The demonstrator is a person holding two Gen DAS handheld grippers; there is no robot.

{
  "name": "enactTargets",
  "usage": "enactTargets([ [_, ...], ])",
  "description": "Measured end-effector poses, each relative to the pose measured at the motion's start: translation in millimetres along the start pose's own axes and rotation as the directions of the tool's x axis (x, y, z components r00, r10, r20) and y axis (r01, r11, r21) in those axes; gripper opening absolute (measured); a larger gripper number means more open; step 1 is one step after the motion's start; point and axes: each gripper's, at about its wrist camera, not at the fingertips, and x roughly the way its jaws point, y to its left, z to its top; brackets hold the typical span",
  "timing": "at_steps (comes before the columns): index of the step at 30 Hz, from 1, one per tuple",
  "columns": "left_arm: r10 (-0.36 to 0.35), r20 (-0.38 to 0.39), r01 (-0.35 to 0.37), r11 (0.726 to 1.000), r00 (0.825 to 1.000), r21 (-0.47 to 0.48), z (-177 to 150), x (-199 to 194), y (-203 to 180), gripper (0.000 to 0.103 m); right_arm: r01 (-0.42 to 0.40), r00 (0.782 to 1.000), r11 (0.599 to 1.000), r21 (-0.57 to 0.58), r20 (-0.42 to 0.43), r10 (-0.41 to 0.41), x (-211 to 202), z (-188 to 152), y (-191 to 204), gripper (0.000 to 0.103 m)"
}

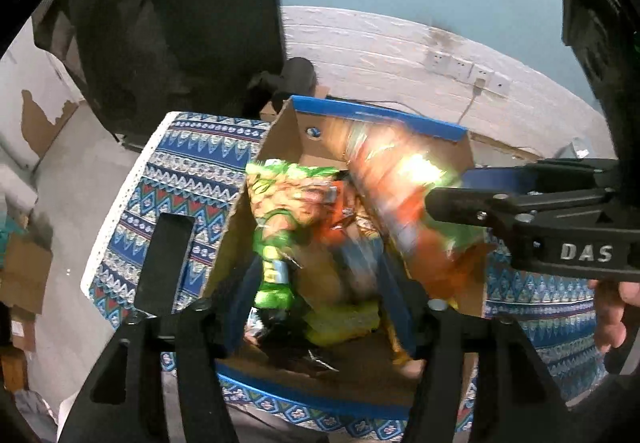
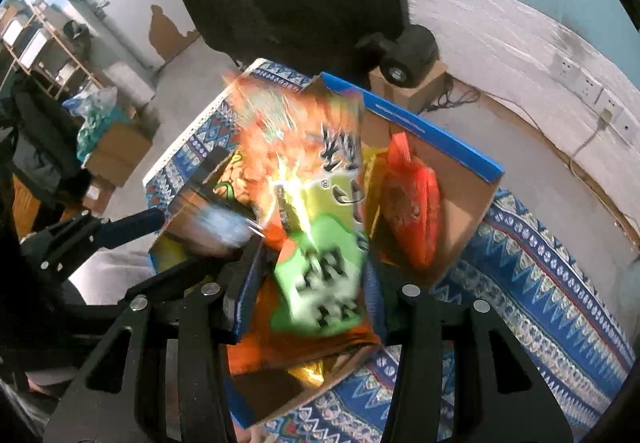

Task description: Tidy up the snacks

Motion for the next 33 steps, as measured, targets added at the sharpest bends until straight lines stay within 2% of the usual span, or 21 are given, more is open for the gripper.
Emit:
enactTargets([
  [2,0.018,0.005,-0.018,1.0,1.0,-0.003,0.3,-0.8,0.9,0.074,0.003,1.0,1.0,0.006,0.004,-0.003,-0.2,0.3,0.2,0.059],
  [7,0.022,0.012,-0.022,1.0,1.0,0.001,0.3,-9.0,1.2,0.08,0.031,0.999,0.999,0.016,0.012,-0.031,-7.0,-3.8,-0.6,0.06],
  [14,0.016,0.045,-0.017,1.0,0.999,0.026,1.3,-27.7,-2.3,0.081,0.098,0.994,0.995,-0.004,0.047,-0.098,-29.9,-13.5,5.1,0.068],
  [18,-0.003,0.066,0.001,0.999,0.998,0.034,0.3,-40.3,-4.8,0.083,0.127,0.99,0.992,-0.011,0.07,-0.126,-45.1,-21.2,8.6,0.069],
  [20,-0.004,0.081,0.001,0.999,0.997,0.039,-1.0,-46.2,-5.5,0.087,0.147,0.986,0.989,-0.016,0.082,-0.145,-53.0,-25.6,9.0,0.069],
  [28,-0.008,0.135,0.0,0.998,0.991,0.056,-7.1,-70.6,-10.8,0.088,0.193,0.972,0.981,-0.01,0.139,-0.19,-85.2,-47.9,14.7,0.071],
  [33,-0.035,0.134,0.025,0.996,0.99,0.082,-10.9,-76.9,-23.1,0.088,0.21,0.962,0.978,-0.002,0.176,-0.207,-102.3,-60.9,12.0,0.071],
])
